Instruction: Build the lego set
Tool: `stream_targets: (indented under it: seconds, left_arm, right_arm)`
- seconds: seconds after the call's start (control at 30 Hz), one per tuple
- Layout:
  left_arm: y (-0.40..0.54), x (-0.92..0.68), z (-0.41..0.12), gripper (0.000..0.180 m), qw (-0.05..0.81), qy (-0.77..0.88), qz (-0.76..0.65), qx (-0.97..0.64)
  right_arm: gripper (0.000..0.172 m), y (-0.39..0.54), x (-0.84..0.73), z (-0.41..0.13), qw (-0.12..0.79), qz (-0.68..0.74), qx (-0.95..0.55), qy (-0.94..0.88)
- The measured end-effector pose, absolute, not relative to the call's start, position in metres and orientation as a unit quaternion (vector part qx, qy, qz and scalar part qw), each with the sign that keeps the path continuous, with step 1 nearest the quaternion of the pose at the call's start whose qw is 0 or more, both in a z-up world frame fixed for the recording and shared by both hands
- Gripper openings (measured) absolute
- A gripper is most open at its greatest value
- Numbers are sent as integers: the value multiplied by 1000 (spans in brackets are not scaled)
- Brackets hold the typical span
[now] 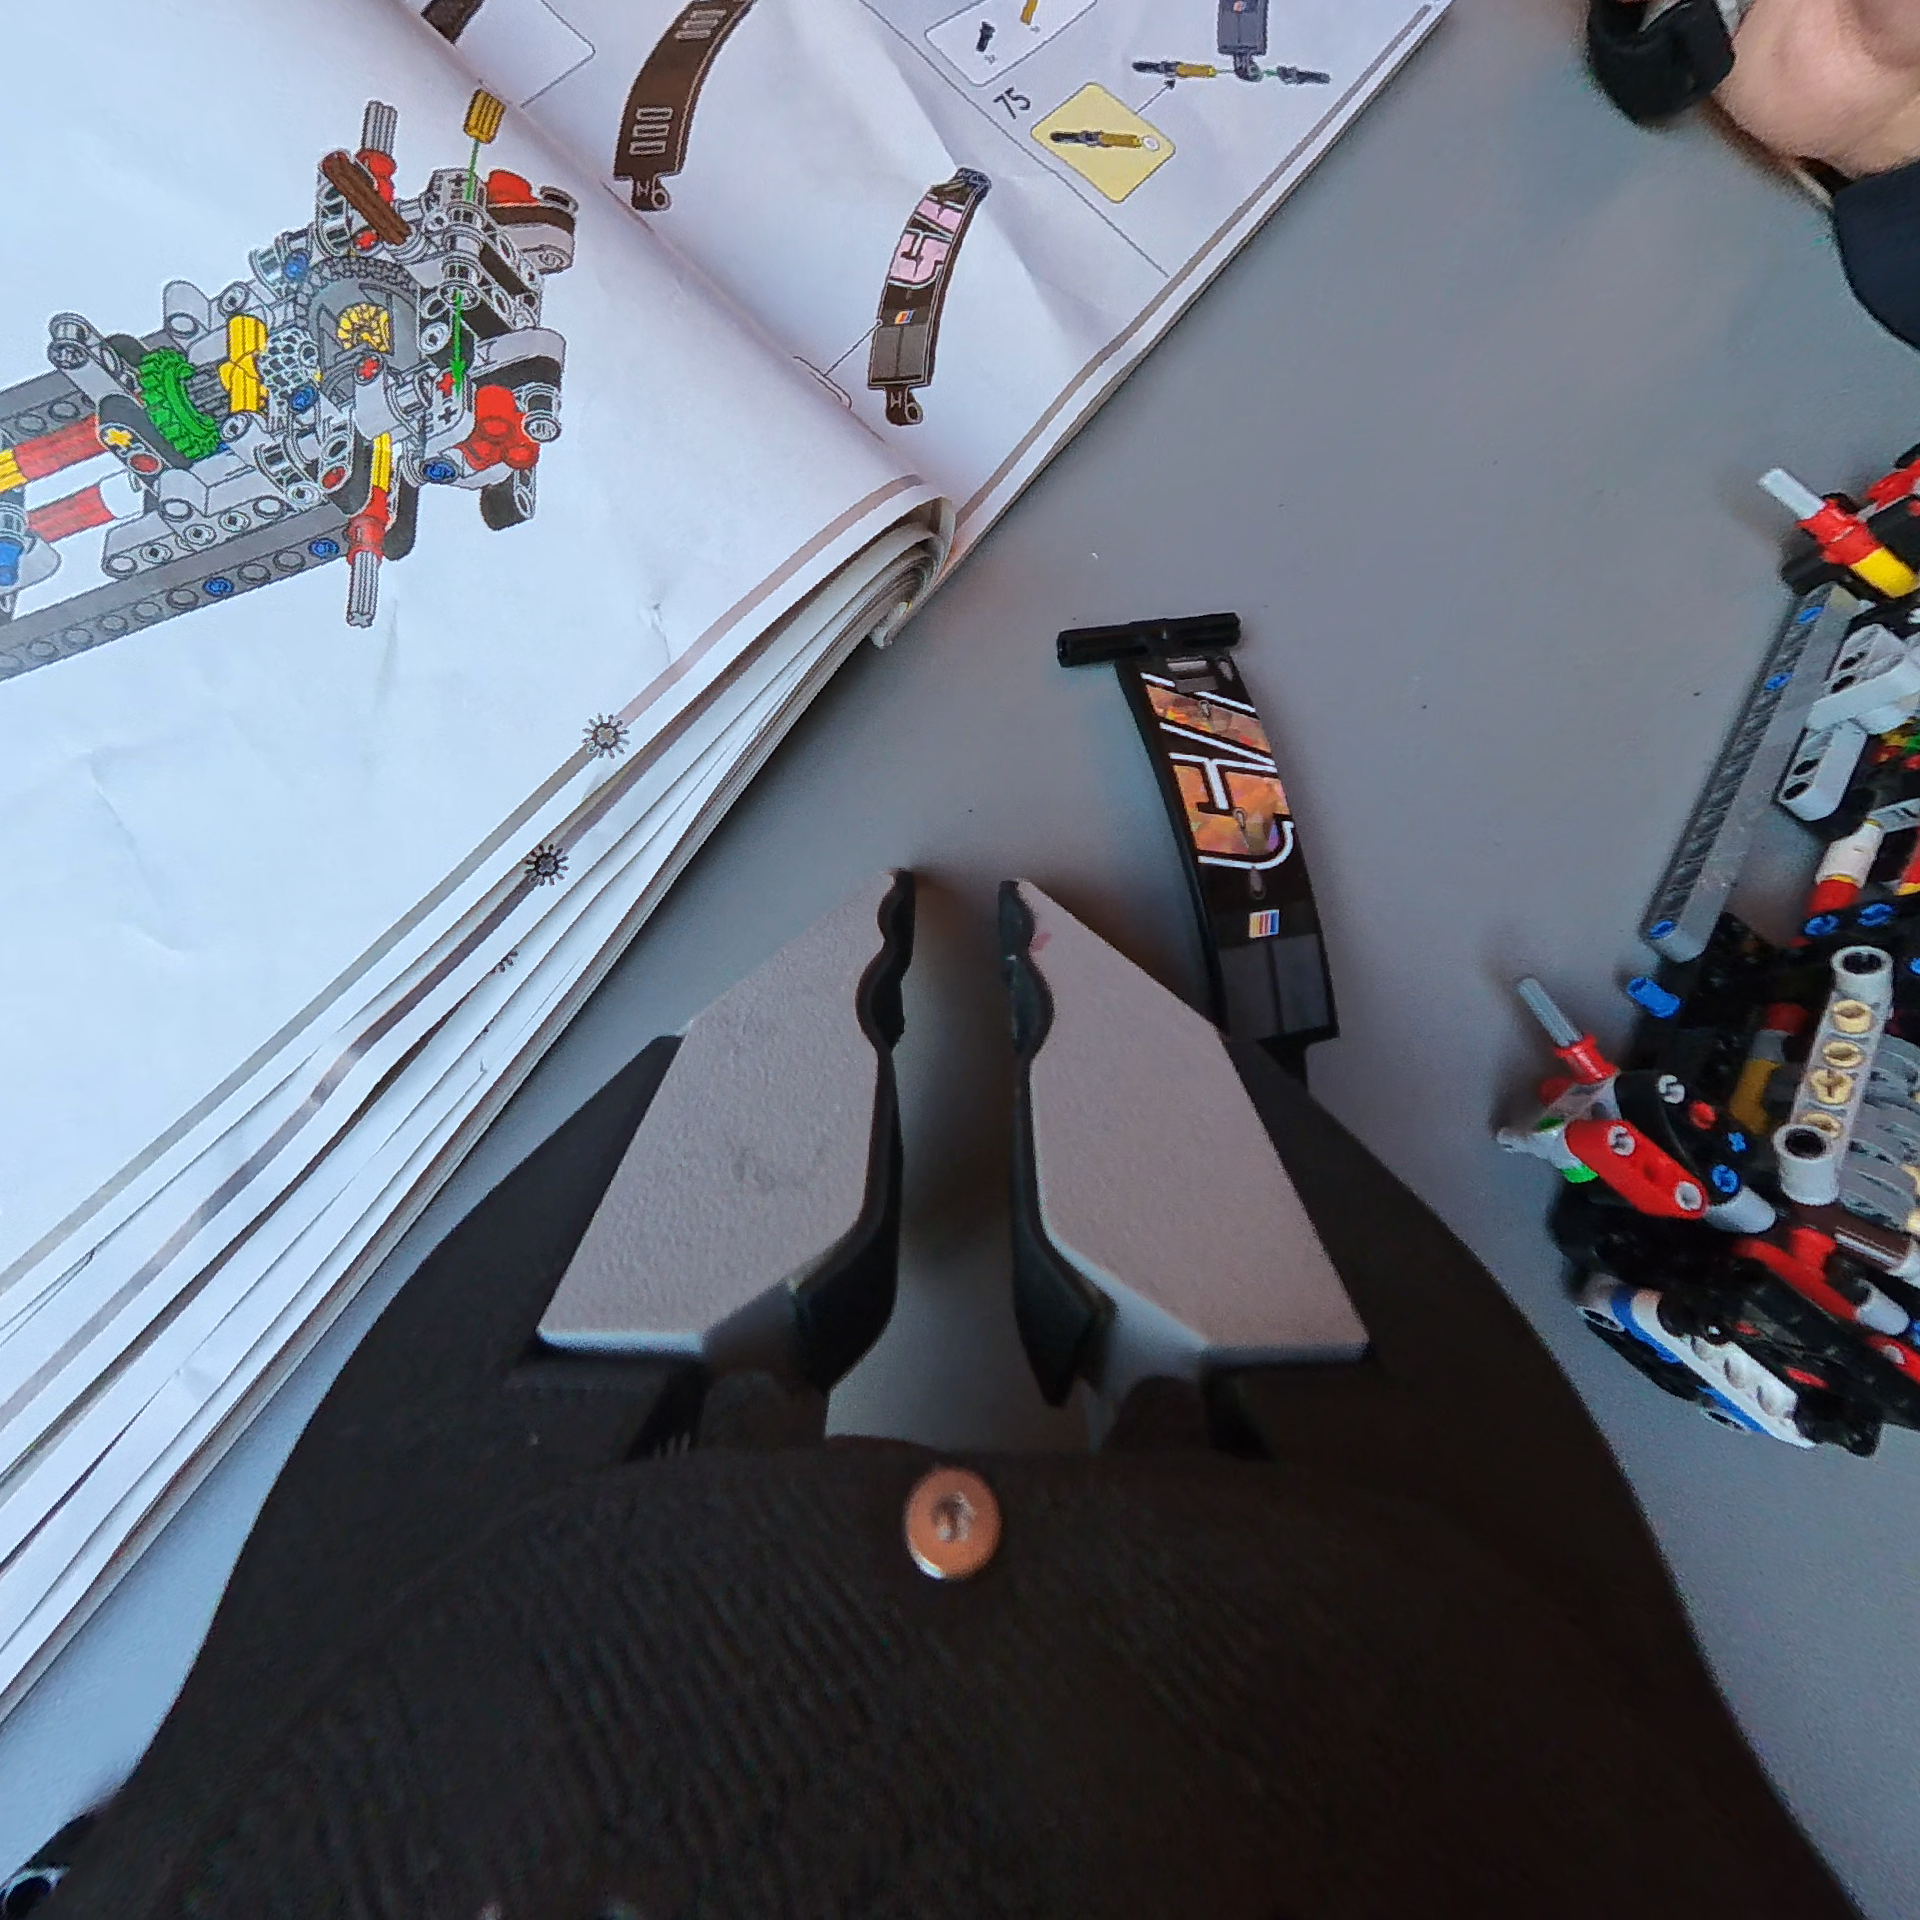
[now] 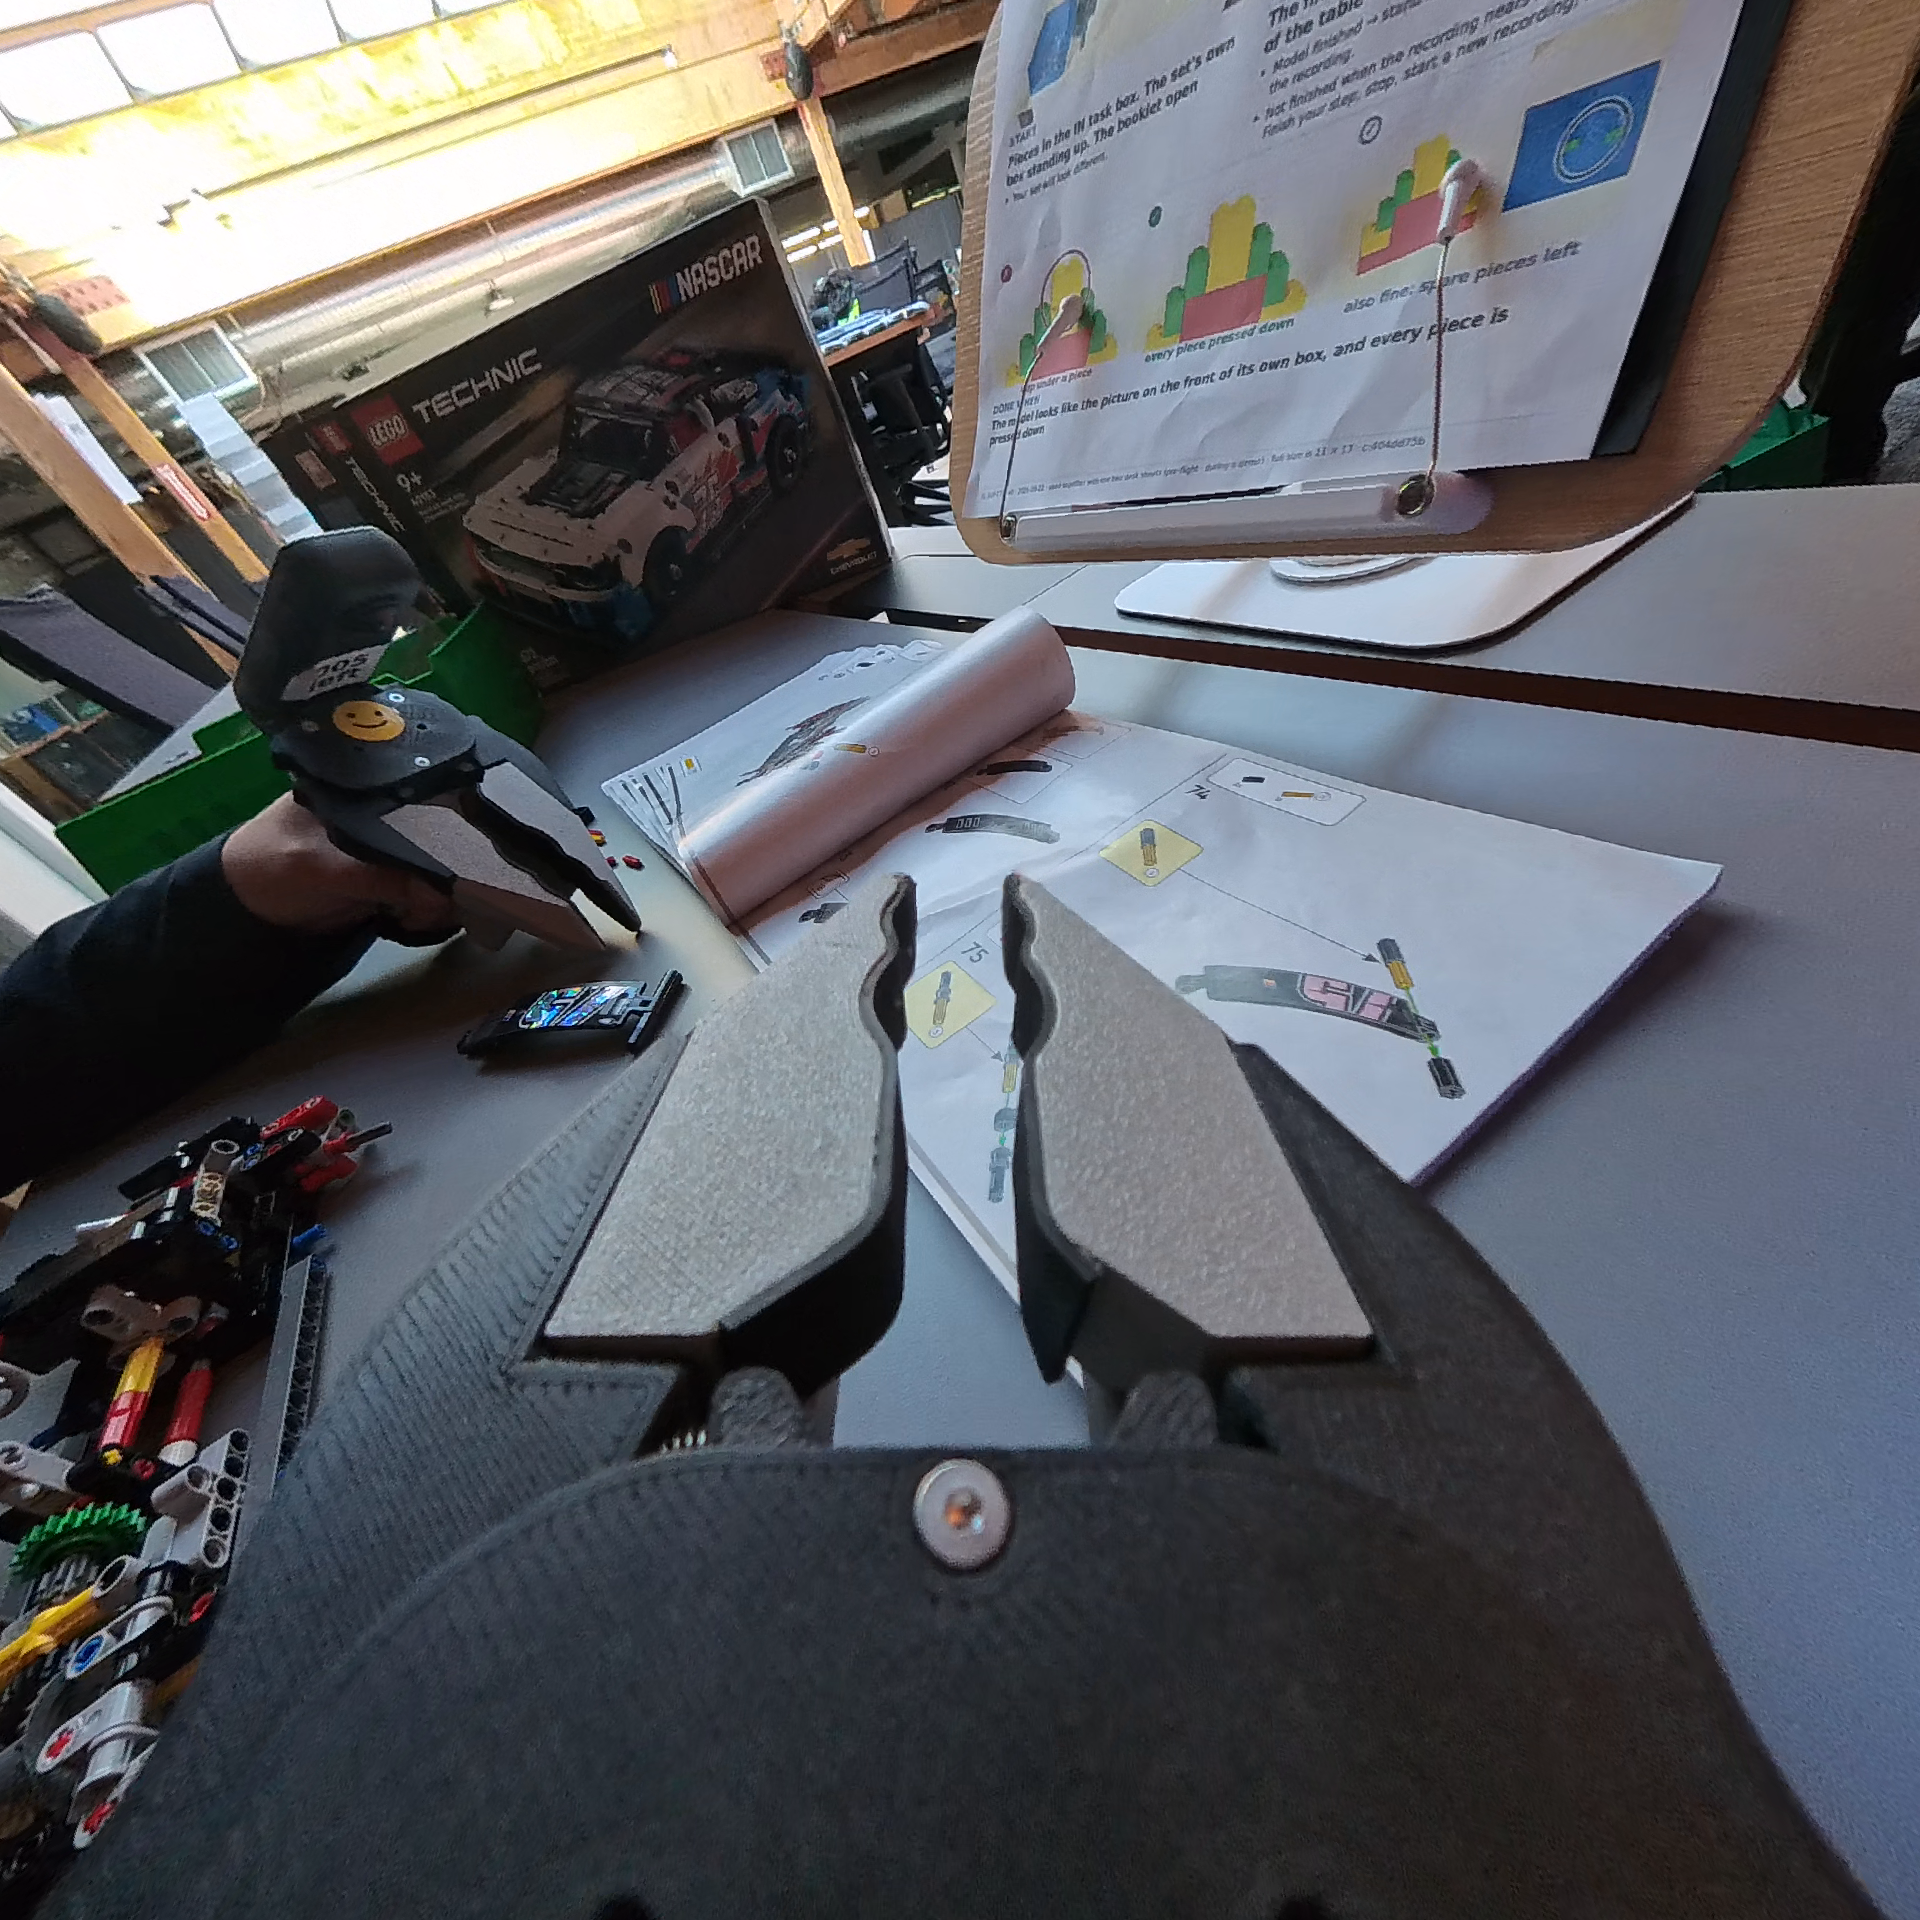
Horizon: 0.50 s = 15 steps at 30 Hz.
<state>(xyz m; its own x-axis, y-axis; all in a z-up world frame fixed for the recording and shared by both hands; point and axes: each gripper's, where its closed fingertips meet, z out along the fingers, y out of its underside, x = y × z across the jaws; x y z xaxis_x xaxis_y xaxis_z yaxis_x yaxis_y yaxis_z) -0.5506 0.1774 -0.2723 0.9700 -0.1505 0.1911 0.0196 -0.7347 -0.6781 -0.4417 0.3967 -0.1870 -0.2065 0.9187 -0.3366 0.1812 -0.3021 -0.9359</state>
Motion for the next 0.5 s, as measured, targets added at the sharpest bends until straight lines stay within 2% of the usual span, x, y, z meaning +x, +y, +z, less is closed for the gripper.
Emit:
stream_targets:
  seconds: [0.13,0.5]
  left_arm:
    - [178,-551,-272,12,365,31,-124,-922]
    - [178,-553,-273,8,371,21,-133,-919]
  right_arm:
    - [0,391,-442,-186,313,593,-535,-514]
    - [0,385,-443,-187,306,591,-529,-526]
